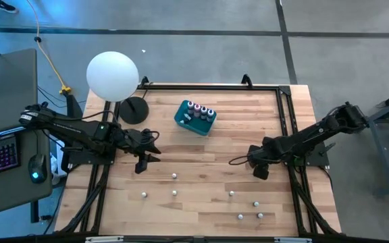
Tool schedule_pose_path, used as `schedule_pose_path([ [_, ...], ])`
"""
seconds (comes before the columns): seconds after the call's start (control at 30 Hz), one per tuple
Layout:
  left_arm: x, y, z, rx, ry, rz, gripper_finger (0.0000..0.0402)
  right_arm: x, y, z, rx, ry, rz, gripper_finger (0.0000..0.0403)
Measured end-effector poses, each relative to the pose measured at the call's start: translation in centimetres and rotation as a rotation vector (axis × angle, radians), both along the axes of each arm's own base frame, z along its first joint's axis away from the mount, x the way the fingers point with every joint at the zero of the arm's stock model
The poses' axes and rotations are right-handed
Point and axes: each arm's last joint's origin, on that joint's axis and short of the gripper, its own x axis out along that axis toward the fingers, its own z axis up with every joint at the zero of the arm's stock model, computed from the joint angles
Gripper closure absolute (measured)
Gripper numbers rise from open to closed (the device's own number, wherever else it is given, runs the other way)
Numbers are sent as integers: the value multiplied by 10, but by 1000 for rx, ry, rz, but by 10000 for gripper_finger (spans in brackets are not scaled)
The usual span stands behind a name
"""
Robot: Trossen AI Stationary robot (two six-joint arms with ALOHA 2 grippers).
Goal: Pick & Place food coloring
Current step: Put the black food coloring bottle into the blue bin
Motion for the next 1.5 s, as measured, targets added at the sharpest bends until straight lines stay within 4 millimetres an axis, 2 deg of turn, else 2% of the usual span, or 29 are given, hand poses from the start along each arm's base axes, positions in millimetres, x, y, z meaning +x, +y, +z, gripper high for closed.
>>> schedule_pose_path([
  [0.13,0,0,0,2,-1,3,245,2,1,0,14,-20,41,263],
  [0.3,0,0,0,9,-2,12,245,9,3,8,33,-47,9,319],
  [0.37,0,0,0,10,-2,13,245,18,5,16,24,-103,-7,339],
  [0.43,0,0,0,10,-3,13,245,31,7,29,21,-186,-12,340],
  [0.53,0,1,0,13,-8,16,245,56,9,53,-6,-356,-8,340],
  [0.6,1,1,2,15,-27,24,245,78,9,80,-57,-558,37,339],
  [0.73,3,1,4,16,-50,30,245,125,3,128,-329,-860,143,325],
  [0.83,3,1,3,17,-47,30,245,168,-4,147,-479,-953,270,328],
  [0.93,2,1,3,15,-39,28,245,209,-18,140,-501,-868,329,337],
  [1.1,2,1,2,18,-26,26,245,248,-58,99,-479,-522,163,333],
  [1.27,0,1,0,30,-8,24,245,265,-82,74,-427,-327,17,331],
  [1.4,0,1,0,50,-3,20,245,272,-96,67,-356,-333,-65,331],
  [1.5,1,1,-3,55,14,20,245,272,-105,64,-278,-344,-92,314],
])
